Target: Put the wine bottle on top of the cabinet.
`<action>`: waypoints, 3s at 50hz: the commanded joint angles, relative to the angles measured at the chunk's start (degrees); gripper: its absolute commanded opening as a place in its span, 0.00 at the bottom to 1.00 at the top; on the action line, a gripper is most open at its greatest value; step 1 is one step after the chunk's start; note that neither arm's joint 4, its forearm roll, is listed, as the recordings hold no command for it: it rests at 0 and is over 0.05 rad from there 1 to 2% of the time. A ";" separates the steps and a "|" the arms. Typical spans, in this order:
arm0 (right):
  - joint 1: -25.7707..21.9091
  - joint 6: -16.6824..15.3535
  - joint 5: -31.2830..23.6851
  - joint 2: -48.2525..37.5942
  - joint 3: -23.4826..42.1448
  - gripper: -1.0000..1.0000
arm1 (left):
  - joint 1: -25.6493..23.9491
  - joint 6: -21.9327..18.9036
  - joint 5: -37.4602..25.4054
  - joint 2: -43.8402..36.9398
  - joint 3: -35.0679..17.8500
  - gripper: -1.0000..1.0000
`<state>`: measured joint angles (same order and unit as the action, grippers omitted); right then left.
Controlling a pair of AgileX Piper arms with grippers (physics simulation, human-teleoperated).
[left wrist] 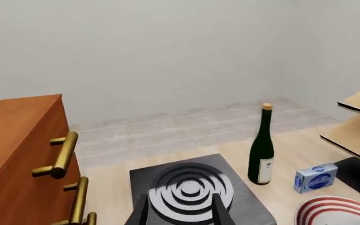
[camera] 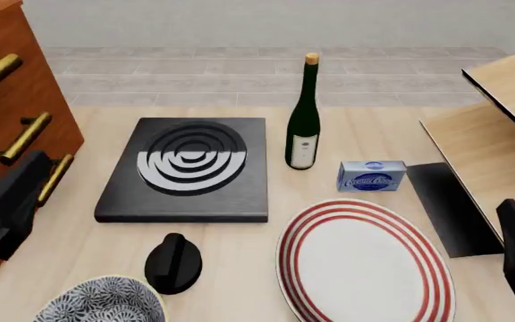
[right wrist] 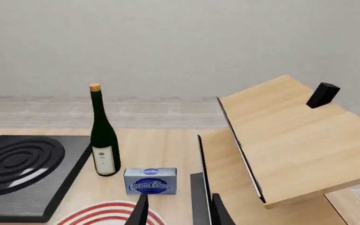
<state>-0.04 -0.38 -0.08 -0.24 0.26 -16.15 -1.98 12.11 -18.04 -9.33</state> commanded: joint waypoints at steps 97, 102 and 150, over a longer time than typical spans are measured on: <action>-0.05 -0.06 0.59 -0.43 -0.19 1.00 | -22.68 -2.43 44.67 -74.42 -29.25 1.00; -0.04 -0.07 0.35 -0.23 -0.16 1.00 | -22.77 -2.53 44.93 -76.29 -31.05 1.00; -0.05 -0.06 0.35 -0.22 -0.16 1.00 | -21.47 -1.65 49.88 -94.36 -43.18 1.00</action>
<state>-0.09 -0.43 0.27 -0.47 0.10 -38.55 -4.06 61.12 -108.55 -49.91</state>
